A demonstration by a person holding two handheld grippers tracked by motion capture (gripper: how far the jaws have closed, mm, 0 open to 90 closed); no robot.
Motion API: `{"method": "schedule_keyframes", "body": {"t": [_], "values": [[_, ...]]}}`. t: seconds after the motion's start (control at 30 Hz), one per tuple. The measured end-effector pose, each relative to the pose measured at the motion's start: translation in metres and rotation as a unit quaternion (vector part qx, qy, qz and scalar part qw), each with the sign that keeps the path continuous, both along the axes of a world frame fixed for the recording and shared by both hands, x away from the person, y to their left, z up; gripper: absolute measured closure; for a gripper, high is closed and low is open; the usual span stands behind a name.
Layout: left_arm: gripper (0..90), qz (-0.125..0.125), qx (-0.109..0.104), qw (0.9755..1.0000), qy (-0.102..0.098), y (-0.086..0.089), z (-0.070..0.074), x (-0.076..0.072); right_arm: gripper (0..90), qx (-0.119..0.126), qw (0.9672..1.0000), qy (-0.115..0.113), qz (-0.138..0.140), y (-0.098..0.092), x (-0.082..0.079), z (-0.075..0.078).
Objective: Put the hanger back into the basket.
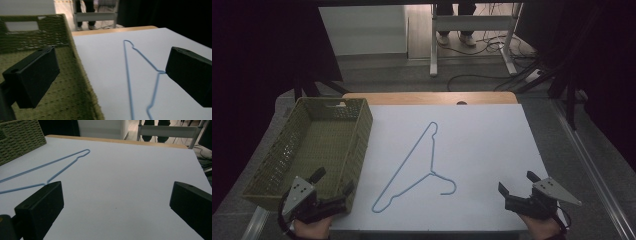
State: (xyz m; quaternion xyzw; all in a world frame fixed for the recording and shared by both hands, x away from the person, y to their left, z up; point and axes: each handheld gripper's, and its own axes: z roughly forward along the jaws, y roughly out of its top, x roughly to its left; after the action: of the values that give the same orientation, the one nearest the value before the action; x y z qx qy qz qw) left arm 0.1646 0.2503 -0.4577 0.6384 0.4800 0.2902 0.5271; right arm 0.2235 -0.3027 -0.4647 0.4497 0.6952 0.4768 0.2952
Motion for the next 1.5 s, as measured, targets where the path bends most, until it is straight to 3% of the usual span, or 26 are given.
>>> {"method": "schedule_keyframes", "body": {"t": [0.17, 0.27, 0.33, 0.43, 0.6, 0.7, 0.8, 0.83, 0.87, 0.9, 0.97, 1.0, 1.07, 1.17, 1.2, 1.27, 1.3, 1.33, 1.37, 1.4, 1.43, 1.47, 1.5], "values": [[0.0, -0.014, -0.004, 0.9999, -0.001, -0.003, 0.005, -0.002, 0.0, 0.002, 1.0, -0.002, -0.002, -0.002, -0.002, 0.001], [0.0, 0.002, 0.013, 0.9998, -0.011, -0.008, 0.008, -0.006, 0.0, 0.004, 1.0, -0.001, -0.003, -0.003, -0.001, 0.001], [0.9, -0.003, 0.002, 0.9999, -0.01, -0.008, 0.011, -0.008, 0.0, 0.004, 1.0, 0.0, -0.002, -0.002, -0.001, 0.001], [2.2, -0.007, 0.005, 0.9999, -0.011, -0.01, 0.012, -0.009, 0.0, 0.006, 1.0, 0.001, 0.0, -0.002, -0.001, 0.001], [4.0, -0.037, 0.001, 0.9993, -0.009, -0.019, 0.016, -0.008, 0.0, 0.007, 1.0, 0.005, 0.002, -0.001, 0.0, 0.001], [4.6, -0.067, 0.001, 0.9977, -0.009, -0.029, 0.021, -0.006, 0.0, 0.009, 0.9999, 0.006, 0.005, 0.0, 0.0, 0.001], [5.0, -0.101, 0.006, 0.9948, -0.007, -0.043, 0.023, -0.001, 0.0, 0.011, 0.9999, 0.005, 0.01, 0.001, 0.0, 0.001], [5.1, -0.12, 0.013, 0.9927, -0.004, -0.053, 0.024, 0.003, 0.0, 0.011, 0.9999, 0.005, 0.011, 0.001, 0.0, 0.001], [5.3, -0.12, 0.013, 0.9927, -0.004, -0.053, 0.024, 0.003, 0.0, 0.012, 0.9998, 0.005, 0.012, 0.001, 0.0, 0.001], [5.7, -0.138, 0.015, 0.9903, 0.001, -0.062, 0.025, 0.008, 0.0, 0.012, 0.9998, 0.005, 0.013, 0.001, 0.0, 0.001], [6.3, -0.142, 0.015, 0.9898, 0.001, -0.066, 0.025, 0.01, 0.0, 0.013, 0.9998, 0.004, 0.013, 0.001, 0.0, 0.001], [6.5, -0.157, 0.011, 0.9875, 0.01, -0.074, 0.025, 0.018, 0.0, 0.015, 0.9998, 0.003, 0.013, 0.001, 0.0, 0.002], [6.9, -0.16, 0.012, 0.9869, 0.011, -0.078, 0.024, 0.022, 0.0, 0.017, 0.9998, 0.004, 0.013, 0.001, 0.0, 0.002], [7.6, -0.184, 0.008, 0.9823, 0.037, -0.093, 0.016, 0.04, 0.0, 0.018, 0.9997, 0.004, 0.013, 0.0, 0.0, 0.002], [8.8, -0.184, 0.008, 0.9823, 0.037, -0.093, 0.016, 0.04, 0.0, 0.018, 0.9997, 0.004, 0.014, -0.001, 0.001, 0.002], [10.4, -0.2, 0.022, 0.9777, 0.059, -0.105, 0.007, 0.054, 0.0, 0.02, 0.9997, 0.003, 0.013, -0.001, 0.001, 0.002], [12.2, -0.2, 0.022, 0.9777, 0.059, -0.105, 0.007, 0.054, 0.0, 0.02, 0.9997, 0.003, 0.013, -0.001, 0.001, 0.002], [13.4, -0.211, 0.034, 0.9739, 0.076, -0.113, 0.0, 0.064, 0.0, 0.02, 0.9997, 0.003, 0.014, -0.001, 0.001, 0.002], [15.8, -0.211, 0.034, 0.9739, 0.076, -0.113, 0.0, 0.064, 0.0, 0.019, 0.9997, 0.004, 0.015, -0.001, 0.001, 0.002], [17.4, -0.216, 0.048, 0.9703, 0.098, -0.122, -0.008, 0.074, 0.0, 0.019, 0.9997, 0.004, 0.015, 0.0, 0.001, 0.002], [18.4, -0.216, 0.048, 0.9703, 0.098, -0.122, -0.008, 0.074, 0.0, 0.019, 0.9997, 0.004, 0.016, 0.0, 0.001, 0.002], [19.8, -0.227, 0.056, 0.9644, 0.123, -0.13, -0.016, 0.084, 0.0, 0.02, 0.9996, 0.004, 0.016, 0.0, 0.001, 0.002], [20.6, -0.233, 0.059, 0.961, 0.136, -0.134, -0.021, 0.09, 0.0, 0.02, 0.9997, 0.004, 0.017, 0.0, 0.001, 0.002]]}}
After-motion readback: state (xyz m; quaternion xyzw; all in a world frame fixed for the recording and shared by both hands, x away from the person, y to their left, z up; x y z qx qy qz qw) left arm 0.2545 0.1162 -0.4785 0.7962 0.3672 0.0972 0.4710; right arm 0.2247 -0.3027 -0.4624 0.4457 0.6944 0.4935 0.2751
